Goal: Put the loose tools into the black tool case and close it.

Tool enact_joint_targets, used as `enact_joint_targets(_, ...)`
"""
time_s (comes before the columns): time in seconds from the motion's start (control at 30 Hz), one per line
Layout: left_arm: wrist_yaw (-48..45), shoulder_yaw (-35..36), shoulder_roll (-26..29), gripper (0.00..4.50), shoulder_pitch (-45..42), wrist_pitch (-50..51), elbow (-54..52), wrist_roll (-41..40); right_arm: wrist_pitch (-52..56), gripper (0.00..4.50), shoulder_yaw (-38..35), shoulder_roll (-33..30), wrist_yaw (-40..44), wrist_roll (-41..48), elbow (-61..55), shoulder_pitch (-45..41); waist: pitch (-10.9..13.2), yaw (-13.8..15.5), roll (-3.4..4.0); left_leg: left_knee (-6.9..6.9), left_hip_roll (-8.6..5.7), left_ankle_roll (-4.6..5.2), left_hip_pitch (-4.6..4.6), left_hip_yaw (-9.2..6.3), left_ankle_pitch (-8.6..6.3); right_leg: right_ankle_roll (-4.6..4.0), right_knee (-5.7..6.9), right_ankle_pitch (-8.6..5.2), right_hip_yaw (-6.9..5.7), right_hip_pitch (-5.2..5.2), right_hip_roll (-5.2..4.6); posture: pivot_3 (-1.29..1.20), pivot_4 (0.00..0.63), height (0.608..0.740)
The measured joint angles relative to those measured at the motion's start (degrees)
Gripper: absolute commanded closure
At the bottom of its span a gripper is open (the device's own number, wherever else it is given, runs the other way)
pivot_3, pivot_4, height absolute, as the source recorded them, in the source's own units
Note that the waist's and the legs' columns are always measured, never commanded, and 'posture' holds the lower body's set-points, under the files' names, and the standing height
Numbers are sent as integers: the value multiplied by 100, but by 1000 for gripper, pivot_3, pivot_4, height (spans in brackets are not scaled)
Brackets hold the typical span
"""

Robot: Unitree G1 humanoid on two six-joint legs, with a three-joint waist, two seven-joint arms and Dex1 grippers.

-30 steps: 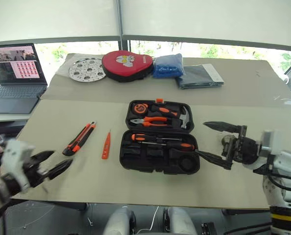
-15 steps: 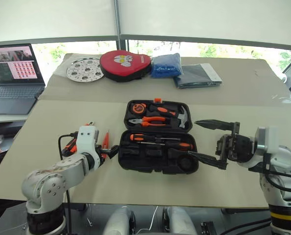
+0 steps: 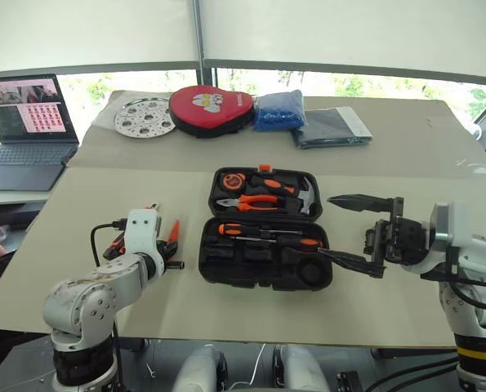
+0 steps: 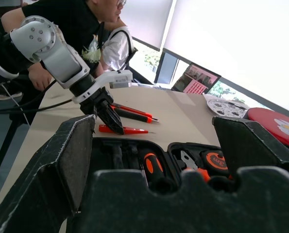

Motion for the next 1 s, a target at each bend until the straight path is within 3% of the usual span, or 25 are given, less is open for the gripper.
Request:
enact_joint_targets(0.13,-929,34,635,4052,57,-385,235,-72,-9,0,-162,-181,50,-28,112,59,1,-3,-1,0,2,-2,-5,2,1,-5,7,-3,0,-13,3,0,150,740)
enact_joint_targets(0.23,-3124,-210,2051,4052,196,-1782,385,-121,72,0,-358,-419,28,-24,83,369,17,-5,-24,0,7,-11,-20,2,5,-26,15,-15,-12,-32,3,0,150,740)
enact_joint_targets(0.37,-5425,-1113,3045,4052,-262,-3949,851,550,350,0,-466,-678,-106,-18,-108,532,22,50,-4,0,1,-8,-23,3,3,-39,1,-24,-21,-25,-11,0,150,740)
enact_joint_targets(0.47,-6532,-2050,3053,4052,-1031,-5043,1444,1131,501,0,-514,-896,-174,-133,-175,748,23,109,-6,4,1,7,-36,5,-2,-22,-16,-14,-25,-24,-3,0,150,740)
enact_joint_targets(0.67,-7455,-3601,2527,4052,-2236,-5603,2465,2121,813,0,-545,-1162,-228,-308,-225,1184,24,130,-9,30,-7,26,-75,5,-4,12,-25,-5,-24,-36,15,0,150,740)
enact_joint_targets(1.0,-7748,-4207,2230,4052,-2853,-5673,3044,3089,899,0,-678,-1069,-450,-306,-517,1483,28,120,-15,39,-5,35,-80,-6,-9,26,-24,-9,-24,-31,16,0,150,740)
